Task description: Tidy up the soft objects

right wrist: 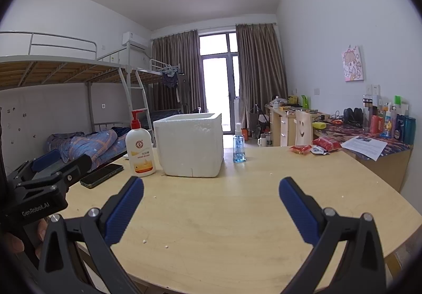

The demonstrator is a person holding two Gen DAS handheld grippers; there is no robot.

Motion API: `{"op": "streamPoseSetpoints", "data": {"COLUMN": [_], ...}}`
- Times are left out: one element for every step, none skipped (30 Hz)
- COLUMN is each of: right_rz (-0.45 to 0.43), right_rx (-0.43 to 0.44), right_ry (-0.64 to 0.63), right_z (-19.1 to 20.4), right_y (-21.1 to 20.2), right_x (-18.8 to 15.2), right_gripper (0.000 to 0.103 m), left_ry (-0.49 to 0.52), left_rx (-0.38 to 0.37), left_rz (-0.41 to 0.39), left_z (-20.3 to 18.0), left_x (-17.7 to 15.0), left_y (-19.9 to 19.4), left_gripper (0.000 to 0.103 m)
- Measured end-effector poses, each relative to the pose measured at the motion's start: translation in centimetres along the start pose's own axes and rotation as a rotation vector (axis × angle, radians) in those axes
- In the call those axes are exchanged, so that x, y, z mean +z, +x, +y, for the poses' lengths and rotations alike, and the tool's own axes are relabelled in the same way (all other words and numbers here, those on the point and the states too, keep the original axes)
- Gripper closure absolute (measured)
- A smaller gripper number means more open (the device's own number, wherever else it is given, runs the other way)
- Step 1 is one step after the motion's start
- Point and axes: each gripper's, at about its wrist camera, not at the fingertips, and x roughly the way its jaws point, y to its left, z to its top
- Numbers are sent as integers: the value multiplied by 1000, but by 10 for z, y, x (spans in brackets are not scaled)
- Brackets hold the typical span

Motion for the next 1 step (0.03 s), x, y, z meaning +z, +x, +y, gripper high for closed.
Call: {"op": "streamPoseSetpoints", "data": {"right_rz": [0], "right_rx": [-1], "right_ry": [0], "right_z": [0], "right_y": [1], "right_x": [0], "right_gripper": [0], "left_ry": [-2], "left_rx": [-2], "left_rz": [0], "left_z": [0], "left_x": [0], "left_y": [0], "left_gripper": [1]}}
